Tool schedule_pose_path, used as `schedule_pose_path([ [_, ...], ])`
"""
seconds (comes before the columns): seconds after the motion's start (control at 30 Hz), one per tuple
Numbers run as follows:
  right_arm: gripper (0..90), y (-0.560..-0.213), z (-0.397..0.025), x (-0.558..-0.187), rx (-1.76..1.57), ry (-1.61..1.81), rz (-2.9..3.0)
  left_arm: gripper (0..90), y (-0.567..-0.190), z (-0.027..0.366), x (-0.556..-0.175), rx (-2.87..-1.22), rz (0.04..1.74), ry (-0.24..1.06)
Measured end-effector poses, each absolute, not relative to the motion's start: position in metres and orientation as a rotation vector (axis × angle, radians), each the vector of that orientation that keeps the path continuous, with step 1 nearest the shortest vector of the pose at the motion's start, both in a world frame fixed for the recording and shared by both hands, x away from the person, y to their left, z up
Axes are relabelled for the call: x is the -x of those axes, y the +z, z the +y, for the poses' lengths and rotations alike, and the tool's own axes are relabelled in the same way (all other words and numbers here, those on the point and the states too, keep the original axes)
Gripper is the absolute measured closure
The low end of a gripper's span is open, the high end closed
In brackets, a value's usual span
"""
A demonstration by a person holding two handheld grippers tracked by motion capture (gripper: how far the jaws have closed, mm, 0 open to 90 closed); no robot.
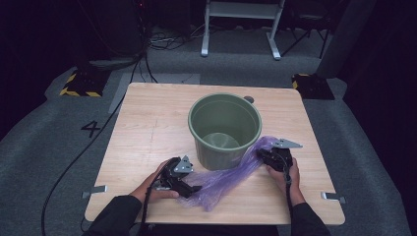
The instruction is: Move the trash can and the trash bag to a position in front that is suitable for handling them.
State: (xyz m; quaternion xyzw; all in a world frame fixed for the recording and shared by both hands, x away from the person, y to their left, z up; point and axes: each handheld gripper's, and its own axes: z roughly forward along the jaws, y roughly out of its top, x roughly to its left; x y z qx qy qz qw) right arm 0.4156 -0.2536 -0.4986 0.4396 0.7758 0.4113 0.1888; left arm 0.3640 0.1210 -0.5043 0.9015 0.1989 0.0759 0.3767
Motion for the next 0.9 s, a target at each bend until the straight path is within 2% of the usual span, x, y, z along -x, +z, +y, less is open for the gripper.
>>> schedule_pose_path([
  [0.17,85.3,-0.491,-0.254,-0.410,-1.162,1.189,2.156,11.1,-0.502,0.121,-0.366,-2.327,0.524,0.200],
  [0.2,85.5,-0.486,-0.254,-0.406,-1.134,1.205,2.142,16.5,-0.501,0.122,-0.365,-2.327,0.526,0.201],
  [0.23,85.6,-0.485,-0.254,-0.405,-1.128,1.211,2.135,17.5,-0.499,0.123,-0.364,-2.330,0.519,0.205],
  [0.57,85.7,-0.472,-0.269,-0.399,-1.141,1.266,2.028,16.0,-0.464,0.150,-0.357,-2.196,0.528,0.267],
  [0.9,85.8,-0.466,-0.285,-0.398,-1.174,1.276,1.974,15.8,-0.455,0.191,-0.357,-2.149,0.624,0.326],
])
